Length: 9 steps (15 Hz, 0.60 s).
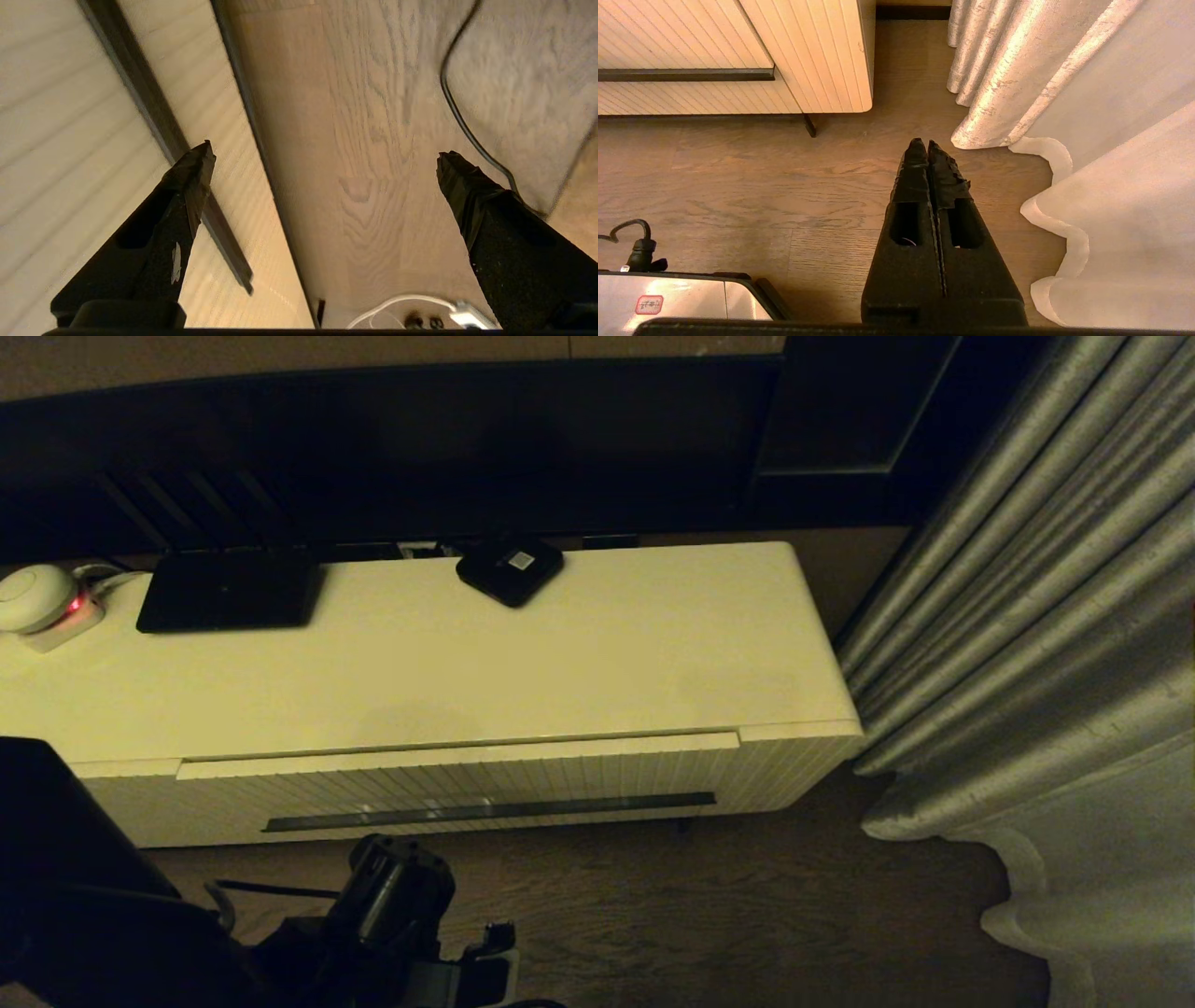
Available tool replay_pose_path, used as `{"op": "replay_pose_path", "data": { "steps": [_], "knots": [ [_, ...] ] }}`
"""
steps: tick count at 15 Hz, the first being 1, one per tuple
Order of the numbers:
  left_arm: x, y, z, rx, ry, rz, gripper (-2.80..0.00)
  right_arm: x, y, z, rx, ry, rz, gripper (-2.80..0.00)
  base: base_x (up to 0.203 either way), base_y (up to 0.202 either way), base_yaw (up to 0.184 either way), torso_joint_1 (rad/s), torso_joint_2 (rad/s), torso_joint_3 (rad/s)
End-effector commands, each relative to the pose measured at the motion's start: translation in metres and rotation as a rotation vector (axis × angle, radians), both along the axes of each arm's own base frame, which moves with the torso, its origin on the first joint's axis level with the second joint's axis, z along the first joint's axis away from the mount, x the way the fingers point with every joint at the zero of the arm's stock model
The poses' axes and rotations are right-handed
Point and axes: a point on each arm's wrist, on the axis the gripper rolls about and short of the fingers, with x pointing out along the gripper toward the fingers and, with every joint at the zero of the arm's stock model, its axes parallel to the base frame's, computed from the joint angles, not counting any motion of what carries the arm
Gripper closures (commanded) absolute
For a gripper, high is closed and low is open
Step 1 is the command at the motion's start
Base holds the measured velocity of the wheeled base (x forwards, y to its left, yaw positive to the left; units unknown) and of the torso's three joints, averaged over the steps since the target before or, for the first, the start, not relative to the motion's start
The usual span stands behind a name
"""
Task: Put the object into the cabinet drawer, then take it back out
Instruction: Open the drawer
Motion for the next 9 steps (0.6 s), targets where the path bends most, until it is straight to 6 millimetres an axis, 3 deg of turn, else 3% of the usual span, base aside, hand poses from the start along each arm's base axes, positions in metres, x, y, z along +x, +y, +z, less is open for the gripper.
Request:
{"op": "replay_pose_path", "data": {
  "steps": [1, 9],
  "knots": [
    [-0.002, 0.006, 0.0, 0.008, 0.005, 0.012, -2.8, 0.0, 0.0, 0.0, 0.0, 0.0, 0.001, 0.0, 0.0, 0.0, 0.0, 0.0, 0.0, 0.0],
    [-0.006, 0.008, 0.014, -0.027, 0.102, 0.113, -2.8, 0.0, 0.0, 0.0, 0.0, 0.0, 0.001, 0.0, 0.0, 0.0, 0.0, 0.0, 0.0, 0.0]
  ]
}}
